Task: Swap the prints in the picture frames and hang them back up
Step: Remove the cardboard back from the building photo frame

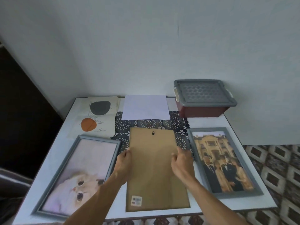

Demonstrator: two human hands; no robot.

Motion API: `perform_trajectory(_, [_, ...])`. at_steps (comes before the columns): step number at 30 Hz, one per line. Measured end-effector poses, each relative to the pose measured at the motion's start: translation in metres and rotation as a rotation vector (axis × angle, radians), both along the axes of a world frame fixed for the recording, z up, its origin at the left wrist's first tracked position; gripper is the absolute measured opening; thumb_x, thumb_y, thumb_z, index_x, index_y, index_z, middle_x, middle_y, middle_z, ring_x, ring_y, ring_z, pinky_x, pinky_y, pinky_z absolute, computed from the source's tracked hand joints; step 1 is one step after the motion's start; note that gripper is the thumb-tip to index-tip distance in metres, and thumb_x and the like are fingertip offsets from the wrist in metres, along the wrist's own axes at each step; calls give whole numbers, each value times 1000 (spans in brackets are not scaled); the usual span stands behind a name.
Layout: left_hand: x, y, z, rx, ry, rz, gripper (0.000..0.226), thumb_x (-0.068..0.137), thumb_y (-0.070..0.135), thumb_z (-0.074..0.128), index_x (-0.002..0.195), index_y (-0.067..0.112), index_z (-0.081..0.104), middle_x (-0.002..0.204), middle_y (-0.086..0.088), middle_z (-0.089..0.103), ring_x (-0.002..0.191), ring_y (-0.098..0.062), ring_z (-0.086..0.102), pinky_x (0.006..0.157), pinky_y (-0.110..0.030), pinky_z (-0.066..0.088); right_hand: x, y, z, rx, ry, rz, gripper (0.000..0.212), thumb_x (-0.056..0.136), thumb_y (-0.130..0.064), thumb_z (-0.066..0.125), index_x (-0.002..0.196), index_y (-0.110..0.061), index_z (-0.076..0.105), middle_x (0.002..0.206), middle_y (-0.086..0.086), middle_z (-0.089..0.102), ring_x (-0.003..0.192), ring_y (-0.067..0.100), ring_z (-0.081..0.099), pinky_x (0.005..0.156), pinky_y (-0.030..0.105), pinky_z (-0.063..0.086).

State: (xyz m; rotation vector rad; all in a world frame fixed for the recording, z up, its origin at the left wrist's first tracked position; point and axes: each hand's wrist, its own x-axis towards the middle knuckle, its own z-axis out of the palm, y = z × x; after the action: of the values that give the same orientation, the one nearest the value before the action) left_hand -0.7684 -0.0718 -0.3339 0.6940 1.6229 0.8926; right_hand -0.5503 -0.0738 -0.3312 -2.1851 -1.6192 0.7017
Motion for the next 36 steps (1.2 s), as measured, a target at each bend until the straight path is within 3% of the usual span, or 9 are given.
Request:
perform_trajectory(4, [0,-5,-5,-99,-24,108,40,101,43,44,111,8,60,104,-12,67,93,-28,65,92,-44,53,16,7,-7,-114,342,-127,29,105,-28,38,102,-8,59,86,8,59,74,18,57,71,34,45])
perform_trajectory(7, [3,-4,-7,-96,9,131,38,103,37,38,93,8,60,99,-17,59,81,-27,56,77,-37,47,17,8,-4,-100,550,-229,31,105,-25,45,112,-2,64,104,18,66,97,29,62,88,39,48])
perform_trajectory(11, [12,1,-12,-51,187,87,47,105,32,34,131,-2,50,103,-13,56,93,-27,53,86,-36,46,18,6,-4,-103,607,-263,38,105,-27,45,123,4,60,125,23,62,115,34,58,102,46,43])
perform_trajectory(15, [19,3,-10,-6,374,19,47,106,34,30,133,1,51,115,-19,60,97,-30,55,82,-34,42,21,7,-6,-107,695,-325,38,104,-26,48,122,5,60,129,25,59,123,37,54,106,48,40])
perform_trajectory(19, [21,6,-14,-7,413,45,50,106,36,26,131,1,52,124,-22,60,102,-33,56,86,-37,44,29,11,3,-86,638,-166,28,104,-29,47,110,-8,65,100,10,66,92,18,61,78,31,46])
perform_trajectory(24, [26,9,-15,-28,515,12,50,106,35,28,128,0,55,126,-26,59,111,-40,56,88,-39,42,43,27,4,4,526,-72,42,103,-25,49,75,6,54,59,3,42,58,15,39,53,27,26])
perform_trajectory(29, [38,11,-6,-2,741,-74,39,101,27,38,135,8,44,133,-23,47,117,-41,47,97,-45,39,47,27,-1,-23,426,4,35,106,-22,43,78,-5,56,57,-4,42,50,10,38,42,17,28])
perform_trajectory(32, [51,23,7,260,1069,-249,44,97,26,49,139,12,43,138,-17,41,120,-37,41,97,-48,38,45,31,-3,-55,443,-3,36,107,-23,40,76,-9,53,60,-3,43,49,9,37,42,14,27])
perform_trajectory(36, [71,60,20,542,1118,-592,40,100,27,45,138,15,48,142,-10,44,130,-30,37,107,-48,33,38,35,-1,-61,472,-19,36,107,-24,38,78,-9,53,66,0,44,55,10,39,51,23,29])
